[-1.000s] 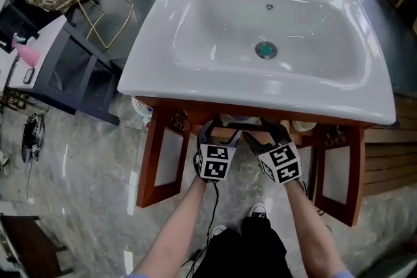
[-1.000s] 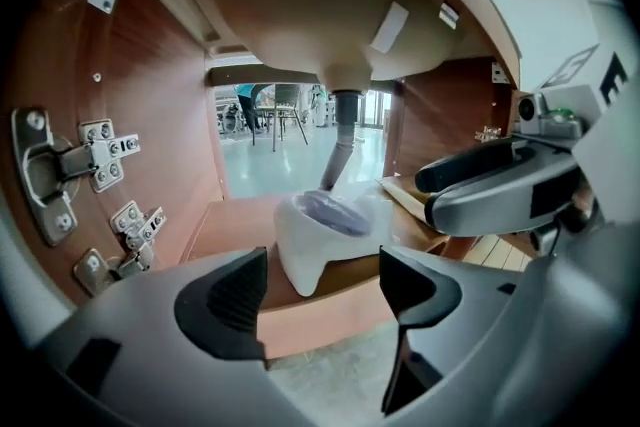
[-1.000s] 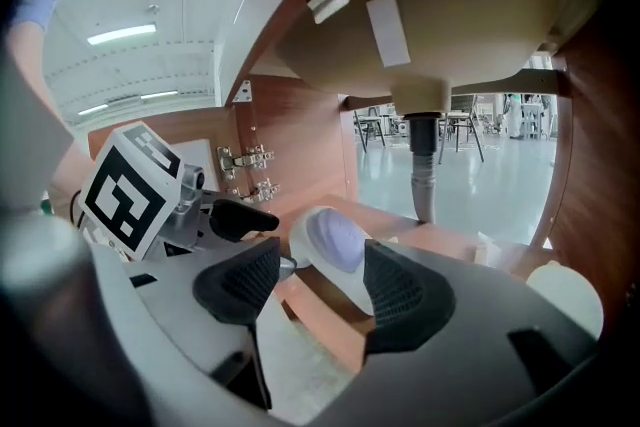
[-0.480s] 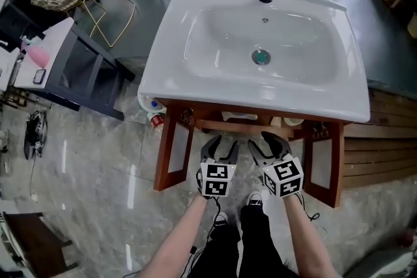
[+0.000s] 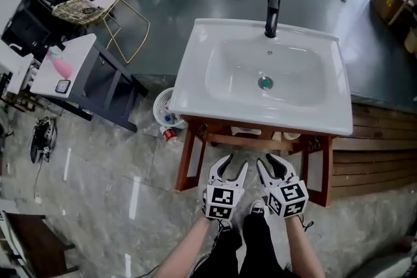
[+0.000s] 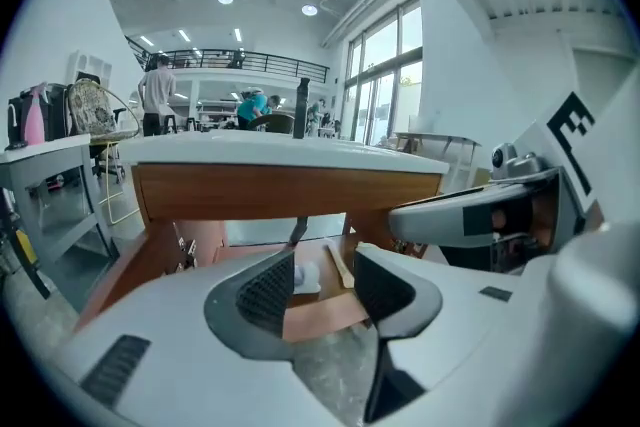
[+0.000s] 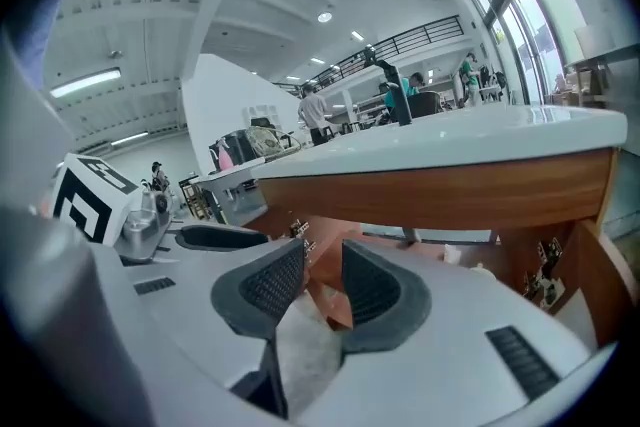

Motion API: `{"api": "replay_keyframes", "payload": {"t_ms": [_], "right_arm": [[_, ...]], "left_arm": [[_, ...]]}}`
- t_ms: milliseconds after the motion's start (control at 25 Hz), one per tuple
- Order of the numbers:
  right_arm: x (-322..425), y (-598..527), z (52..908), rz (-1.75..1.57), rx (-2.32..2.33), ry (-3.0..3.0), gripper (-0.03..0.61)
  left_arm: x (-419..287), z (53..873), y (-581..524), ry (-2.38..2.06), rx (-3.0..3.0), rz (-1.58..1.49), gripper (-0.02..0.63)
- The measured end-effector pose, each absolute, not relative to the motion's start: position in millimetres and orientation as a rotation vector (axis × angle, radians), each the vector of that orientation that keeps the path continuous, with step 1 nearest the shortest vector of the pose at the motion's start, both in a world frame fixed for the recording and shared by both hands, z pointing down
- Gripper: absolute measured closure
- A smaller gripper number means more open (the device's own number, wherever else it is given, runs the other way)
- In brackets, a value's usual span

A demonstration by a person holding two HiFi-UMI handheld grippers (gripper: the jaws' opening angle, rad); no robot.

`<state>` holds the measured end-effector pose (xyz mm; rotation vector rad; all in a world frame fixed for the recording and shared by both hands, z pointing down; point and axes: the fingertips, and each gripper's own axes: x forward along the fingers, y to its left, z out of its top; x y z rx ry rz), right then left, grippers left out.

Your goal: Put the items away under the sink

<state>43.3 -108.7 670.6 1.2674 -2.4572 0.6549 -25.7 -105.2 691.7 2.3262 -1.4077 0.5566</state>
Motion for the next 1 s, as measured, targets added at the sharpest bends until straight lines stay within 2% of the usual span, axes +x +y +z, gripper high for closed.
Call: {"api": "replay_keyframes", "payload": {"t_ms": [280, 720, 1000], "right_arm": [[37.9, -82.2, 613.6, 0.644, 1.283, -2.466, 0.465], [31.9, -49.2, 521.2, 0.570, 1.348, -2.532, 0.472], [19.7, -10.2, 481.0, 0.454, 1.310, -2.550, 0.474]], "left_arm": [[-32.7, 621.0, -78.1, -1.401, 2.392, 0.506, 0.432], [-53.4, 528.6, -37.8, -1.447, 2.460, 0.393, 0.494], [-62.2, 482.5, 2.0, -1.406, 2.537, 0.329, 0.499]]}}
